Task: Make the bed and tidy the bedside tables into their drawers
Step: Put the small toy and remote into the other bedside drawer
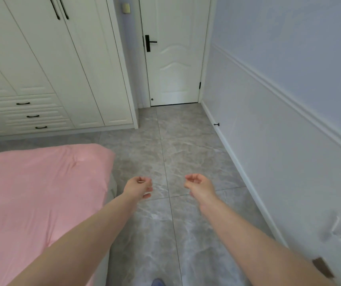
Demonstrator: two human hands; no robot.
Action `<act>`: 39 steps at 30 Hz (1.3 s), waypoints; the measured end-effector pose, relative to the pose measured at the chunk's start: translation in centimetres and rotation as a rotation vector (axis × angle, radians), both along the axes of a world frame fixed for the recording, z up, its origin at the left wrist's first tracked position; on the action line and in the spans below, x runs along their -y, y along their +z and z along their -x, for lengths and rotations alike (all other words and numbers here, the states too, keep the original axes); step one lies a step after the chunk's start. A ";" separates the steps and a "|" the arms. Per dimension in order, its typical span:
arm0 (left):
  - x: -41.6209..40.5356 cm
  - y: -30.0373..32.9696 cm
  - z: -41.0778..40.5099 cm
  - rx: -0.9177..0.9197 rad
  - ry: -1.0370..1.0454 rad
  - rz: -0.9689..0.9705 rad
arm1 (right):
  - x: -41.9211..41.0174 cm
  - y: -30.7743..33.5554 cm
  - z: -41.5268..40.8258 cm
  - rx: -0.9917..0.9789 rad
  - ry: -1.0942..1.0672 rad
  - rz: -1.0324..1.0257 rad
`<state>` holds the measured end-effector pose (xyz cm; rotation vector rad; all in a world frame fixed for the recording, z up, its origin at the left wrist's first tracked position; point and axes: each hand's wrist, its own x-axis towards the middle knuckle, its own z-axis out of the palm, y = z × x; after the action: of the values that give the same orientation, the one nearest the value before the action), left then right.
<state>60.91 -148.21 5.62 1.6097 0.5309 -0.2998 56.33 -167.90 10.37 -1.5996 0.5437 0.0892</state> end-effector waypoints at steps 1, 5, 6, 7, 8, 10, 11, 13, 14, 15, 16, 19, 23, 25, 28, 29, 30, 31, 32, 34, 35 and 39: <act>-0.7 0.5 -1.7 0.003 0.007 0.011 | -0.8 0.3 -1.9 -0.005 0.002 0.004; -2.8 1.8 -6.9 0.027 -0.022 -0.001 | -3.2 1.5 -7.5 0.013 0.020 0.026; -3.4 1.9 -8.2 0.029 -0.023 -0.002 | -3.7 1.8 -8.9 0.018 0.026 0.027; -3.8 1.9 -9.0 0.024 -0.023 -0.011 | -4.1 2.0 -9.9 0.021 0.034 0.031; -4.2 1.7 -10.1 0.017 -0.017 -0.010 | -4.6 2.1 -11.1 0.027 0.041 0.035; -4.7 1.6 -11.9 0.009 -0.007 -0.006 | -5.2 2.2 -13.4 0.037 0.051 0.035; -4.9 1.6 -12.6 0.009 -0.008 -0.003 | -5.4 2.2 -14.3 0.041 0.053 0.029; -5.3 1.3 -14.6 0.002 -0.001 0.007 | -5.8 2.0 -16.9 0.043 0.066 0.024; -5.3 1.1 -15.4 -0.004 0.004 0.013 | -5.9 1.9 -18.0 0.043 0.075 0.024; -5.4 1.1 -16.1 -0.007 0.007 0.019 | -6.0 1.8 -19.1 0.041 0.082 0.022; -5.4 0.9 -17.0 -0.009 0.013 0.016 | -6.1 1.6 -20.3 0.041 0.091 0.024; -5.5 0.3 -21.1 -0.021 0.018 -0.015 | -5.9 0.6 -25.1 0.031 0.107 0.017; -5.1 0.4 -26.8 -0.022 0.032 -0.077 | -4.8 -0.1 -32.0 0.024 0.147 0.007; -4.7 1.0 -29.5 -0.030 0.060 -0.092 | -4.3 -0.1 -35.5 0.028 0.165 0.012; -4.6 2.2 -34.3 -0.014 0.110 -0.084 | -4.0 0.0 -40.9 0.037 0.189 0.025; -4.6 2.7 -35.1 -0.006 0.123 -0.073 | -4.0 0.2 -41.9 0.038 0.197 0.025; -4.7 3.1 -36.6 0.004 0.143 -0.045 | -4.2 0.4 -43.7 0.039 0.213 0.020; -4.8 3.5 -37.6 0.010 0.146 -0.016 | -4.5 0.6 -45.1 0.044 0.230 0.023; -5.0 3.5 -38.6 0.002 0.152 0.015 | -5.1 0.6 -46.6 0.046 0.250 0.023; -5.5 3.4 -40.1 -0.008 0.150 0.046 | -6.2 0.7 -49.0 0.061 0.285 0.017; -5.9 3.3 -40.7 -0.010 0.147 0.050 | -6.7 0.8 -50.0 0.063 0.304 0.016; -9.2 1.8 -44.7 -0.035 0.171 0.056 | -9.6 0.2 -55.4 0.065 0.357 0.056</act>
<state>105.61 -139.03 7.44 1.4964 0.6767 -0.2127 111.70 -158.26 10.55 -1.7347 0.2070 0.2907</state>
